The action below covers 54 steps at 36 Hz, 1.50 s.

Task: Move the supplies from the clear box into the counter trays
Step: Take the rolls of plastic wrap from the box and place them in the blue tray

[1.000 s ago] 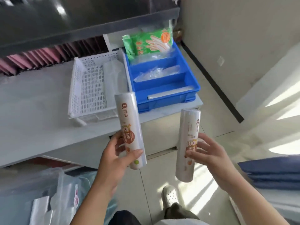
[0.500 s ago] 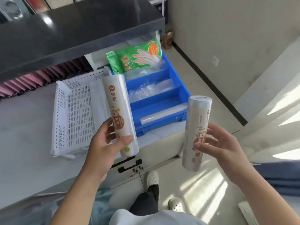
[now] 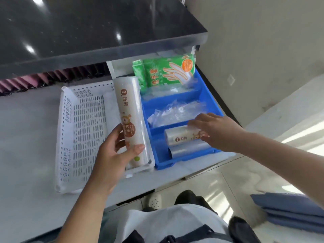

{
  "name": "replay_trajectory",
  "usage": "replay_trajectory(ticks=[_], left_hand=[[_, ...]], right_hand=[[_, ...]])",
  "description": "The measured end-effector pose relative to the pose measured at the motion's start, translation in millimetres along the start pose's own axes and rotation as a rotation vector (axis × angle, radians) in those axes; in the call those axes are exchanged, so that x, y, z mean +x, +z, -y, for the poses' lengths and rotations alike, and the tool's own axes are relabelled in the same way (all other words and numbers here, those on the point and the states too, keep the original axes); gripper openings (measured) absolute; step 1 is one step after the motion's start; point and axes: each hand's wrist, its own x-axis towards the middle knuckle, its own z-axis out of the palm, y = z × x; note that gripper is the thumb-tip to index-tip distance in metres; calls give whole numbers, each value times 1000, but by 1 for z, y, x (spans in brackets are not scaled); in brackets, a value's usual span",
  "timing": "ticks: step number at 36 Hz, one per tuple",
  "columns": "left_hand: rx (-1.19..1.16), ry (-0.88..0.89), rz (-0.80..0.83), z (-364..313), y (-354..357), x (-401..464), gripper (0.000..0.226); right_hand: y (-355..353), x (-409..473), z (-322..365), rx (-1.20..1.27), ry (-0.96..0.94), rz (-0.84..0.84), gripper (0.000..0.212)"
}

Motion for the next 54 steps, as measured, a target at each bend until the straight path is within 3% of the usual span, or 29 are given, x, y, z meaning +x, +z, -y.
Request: replay_trajectory(ticks=[6, 16, 23, 29, 34, 38, 42, 54], left_hand=[[32, -3, -45, -2, -8, 4, 66], [39, -8, -176, -7, 8, -2, 69], [173, -37, -208, -15, 27, 2, 67], [389, -57, -84, -37, 48, 19, 78], [841, 8, 97, -46, 91, 47, 83], [1111, 60, 251, -31, 128, 69, 80], [1222, 52, 332, -10, 151, 81, 77], [1165, -15, 290, -2, 167, 78, 75]], right_hand=[[33, 31, -14, -28, -38, 106, 58], [49, 38, -35, 17, -50, 108, 52], [27, 14, -53, 328, -87, 59, 41], [9, -22, -85, 672, 63, -282, 43], [30, -56, -102, 937, 291, -484, 39], [54, -81, -102, 1081, 370, -486, 33], [69, -100, -103, 1134, 390, -474, 30], [84, -130, -103, 1110, 353, -369, 35]])
